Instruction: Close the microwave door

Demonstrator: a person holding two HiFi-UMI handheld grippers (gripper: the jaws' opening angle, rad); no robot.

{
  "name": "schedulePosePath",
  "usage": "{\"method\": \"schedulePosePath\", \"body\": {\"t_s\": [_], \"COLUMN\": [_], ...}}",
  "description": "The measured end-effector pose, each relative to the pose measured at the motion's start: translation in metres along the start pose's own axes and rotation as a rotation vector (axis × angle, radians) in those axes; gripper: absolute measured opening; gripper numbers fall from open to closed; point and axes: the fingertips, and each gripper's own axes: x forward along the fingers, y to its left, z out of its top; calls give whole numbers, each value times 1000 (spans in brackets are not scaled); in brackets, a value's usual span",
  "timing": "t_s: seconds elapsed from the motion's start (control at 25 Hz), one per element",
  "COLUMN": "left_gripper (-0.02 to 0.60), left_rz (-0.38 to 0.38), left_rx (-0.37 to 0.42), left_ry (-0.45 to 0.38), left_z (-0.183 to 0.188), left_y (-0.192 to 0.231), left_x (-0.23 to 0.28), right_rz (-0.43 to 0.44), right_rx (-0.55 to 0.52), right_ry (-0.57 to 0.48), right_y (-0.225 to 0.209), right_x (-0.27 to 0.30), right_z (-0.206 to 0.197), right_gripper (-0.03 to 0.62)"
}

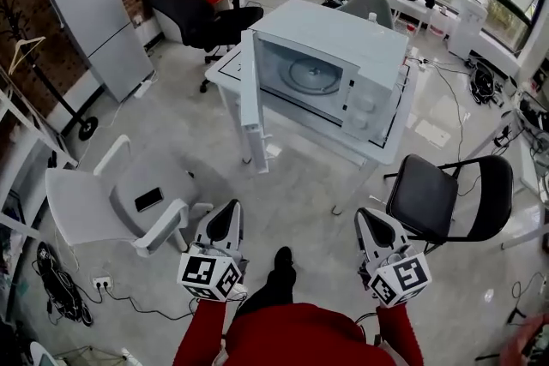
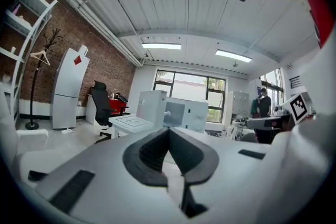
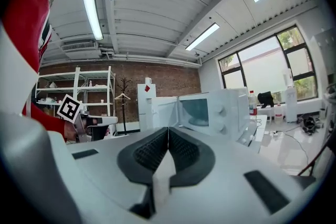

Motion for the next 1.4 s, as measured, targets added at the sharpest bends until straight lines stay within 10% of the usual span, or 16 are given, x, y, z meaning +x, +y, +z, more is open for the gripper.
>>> {"method": "schedulePosePath", "body": {"t_s": [0.72, 1.4], "left_gripper": [-6, -6], "left_rz": [-17, -36], "left_rx": [-24, -38], "left_ry": [2, 15], "left_z": [26, 18], "left_y": [92, 83], "left_x": [125, 125], "right_rz": [-328, -286], "right_rx": [-359, -251], "right_ry": [-131, -82], "right_y": [-183, -221], "right_x": [118, 148], "right_z": [124, 123], "right_gripper": [14, 12]}}
